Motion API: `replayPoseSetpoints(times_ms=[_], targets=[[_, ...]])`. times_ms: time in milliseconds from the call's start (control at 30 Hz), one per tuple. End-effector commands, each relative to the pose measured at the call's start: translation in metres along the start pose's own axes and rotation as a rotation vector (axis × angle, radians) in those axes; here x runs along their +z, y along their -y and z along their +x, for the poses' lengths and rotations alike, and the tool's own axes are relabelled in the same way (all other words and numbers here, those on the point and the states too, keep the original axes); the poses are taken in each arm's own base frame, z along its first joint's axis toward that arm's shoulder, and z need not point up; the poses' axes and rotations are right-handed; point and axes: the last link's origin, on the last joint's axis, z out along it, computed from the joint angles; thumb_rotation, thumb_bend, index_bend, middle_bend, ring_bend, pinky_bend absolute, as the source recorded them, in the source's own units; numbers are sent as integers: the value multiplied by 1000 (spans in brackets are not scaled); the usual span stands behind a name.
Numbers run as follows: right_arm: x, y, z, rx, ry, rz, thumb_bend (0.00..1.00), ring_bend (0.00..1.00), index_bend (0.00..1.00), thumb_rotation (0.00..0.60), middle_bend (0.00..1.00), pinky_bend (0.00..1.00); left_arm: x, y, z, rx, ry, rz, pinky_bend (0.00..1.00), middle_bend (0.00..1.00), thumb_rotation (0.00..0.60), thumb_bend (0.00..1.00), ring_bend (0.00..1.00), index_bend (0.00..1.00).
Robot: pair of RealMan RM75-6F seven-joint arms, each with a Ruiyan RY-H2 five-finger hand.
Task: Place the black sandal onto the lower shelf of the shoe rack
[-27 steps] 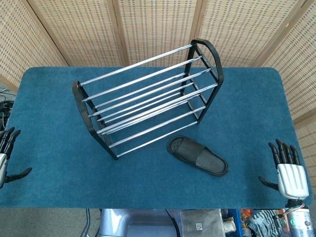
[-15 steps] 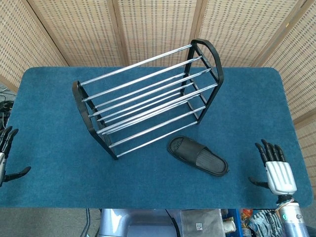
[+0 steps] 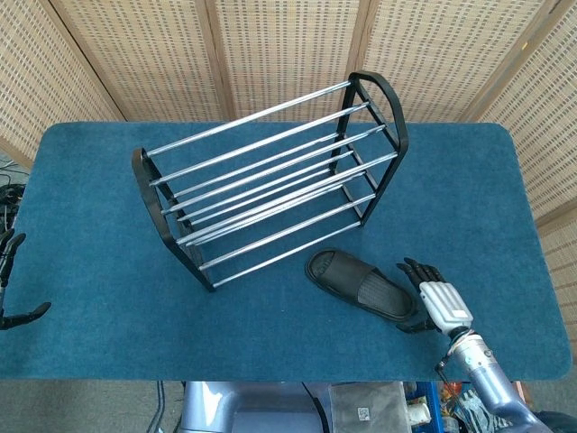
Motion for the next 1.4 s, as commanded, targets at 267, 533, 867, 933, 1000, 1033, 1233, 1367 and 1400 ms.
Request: replayPoseSetpoints(times_ms=[267,533,867,933,1000,1033,1233,1367,1400], targets=[[23,20,-22,-21,50,-27,0,0,0,600,0,0,0,1,1,-7,-1,1,0,0,600,125,0,0],[36,26,-33,-26,45,-55,0,0,0,600,0,0,0,3,2,-14,1,4,0,0,600,125,0,0],[51,26,-37,-55,-3,-89,0,0,0,600,0,0,1,4,2,-17,6,6,0,0,600,125,0,0],[54,25,-38,-46,-10,-100,0,0,0,600,0,0,1,4,2,-16,7,8,0,0,600,124,0,0],[58,23,-39,-32,-3,-116,0,0,0,600,0,0,2,4,1,-16,7,8,0,0,600,125,0,0],[59,23,-39,-34,-4,-120,0,0,0,600,0,0,2,4,1,-16,7,8,0,0,600,125,0,0],[61,19,-40,-34,5,-138,0,30,66,600,100,0,2,4,1,-17,9,10,0,0,600,125,0,0],[61,19,-36,-43,-15,-137,13,398,408,600,483,265,2,4,1,-17,10,9,0,0,600,124,0,0],[60,19,-36,-48,-23,-136,29,465,471,600,551,339,2,4,1,-17,11,9,0,0,600,125,0,0]])
